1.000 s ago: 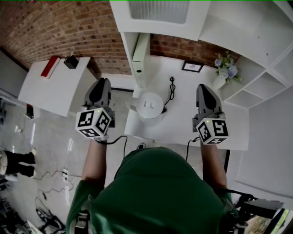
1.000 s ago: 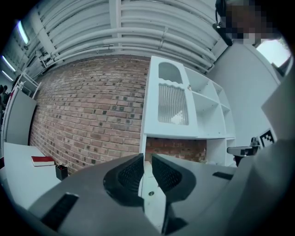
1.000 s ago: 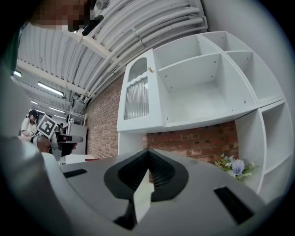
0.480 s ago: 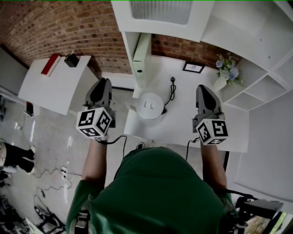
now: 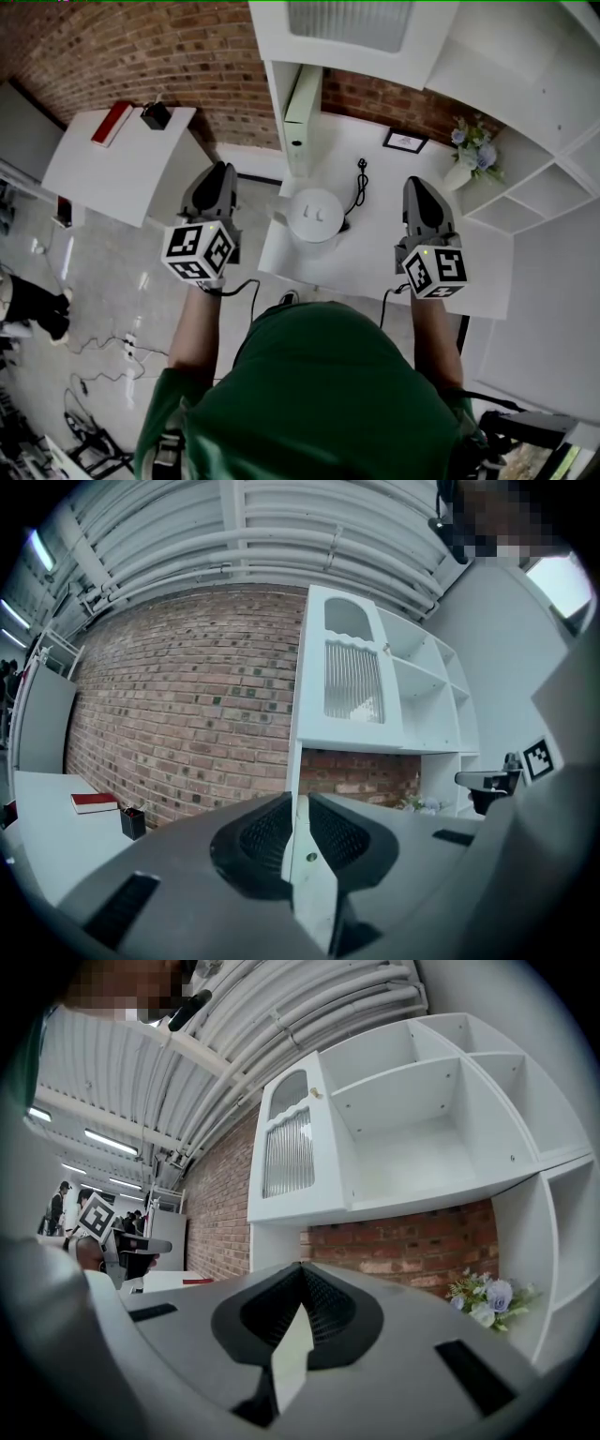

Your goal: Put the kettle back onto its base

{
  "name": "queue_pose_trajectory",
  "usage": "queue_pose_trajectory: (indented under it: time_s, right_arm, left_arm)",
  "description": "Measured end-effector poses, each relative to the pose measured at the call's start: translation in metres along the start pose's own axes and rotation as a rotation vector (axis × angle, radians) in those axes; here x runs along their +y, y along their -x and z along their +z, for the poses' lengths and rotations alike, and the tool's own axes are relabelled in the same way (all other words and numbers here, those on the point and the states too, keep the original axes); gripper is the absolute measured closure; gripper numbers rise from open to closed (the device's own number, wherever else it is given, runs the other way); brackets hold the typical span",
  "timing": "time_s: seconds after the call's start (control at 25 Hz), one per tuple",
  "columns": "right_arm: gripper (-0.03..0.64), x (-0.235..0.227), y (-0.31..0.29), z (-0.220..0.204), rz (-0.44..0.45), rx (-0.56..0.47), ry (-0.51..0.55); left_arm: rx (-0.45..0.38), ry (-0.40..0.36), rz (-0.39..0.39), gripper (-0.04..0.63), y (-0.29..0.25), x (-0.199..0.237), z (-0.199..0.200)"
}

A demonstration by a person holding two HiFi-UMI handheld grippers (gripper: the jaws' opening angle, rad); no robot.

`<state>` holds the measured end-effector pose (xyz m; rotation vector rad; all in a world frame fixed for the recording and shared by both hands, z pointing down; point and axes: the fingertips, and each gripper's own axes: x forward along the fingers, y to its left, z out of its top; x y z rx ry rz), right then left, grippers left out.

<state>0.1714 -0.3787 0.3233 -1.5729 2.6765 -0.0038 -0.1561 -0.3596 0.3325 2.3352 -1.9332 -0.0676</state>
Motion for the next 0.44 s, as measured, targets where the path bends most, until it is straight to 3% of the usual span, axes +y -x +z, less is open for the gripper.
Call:
queue_pose_trajectory:
  time_s: [0.44]
  right_arm:
    - [0.595, 0.017, 0.004, 0.000, 0.018, -0.003, 0.023]
  left_arm:
    - [0.021, 0.010, 0.024, 0.529, 0.025, 0.009, -0.008]
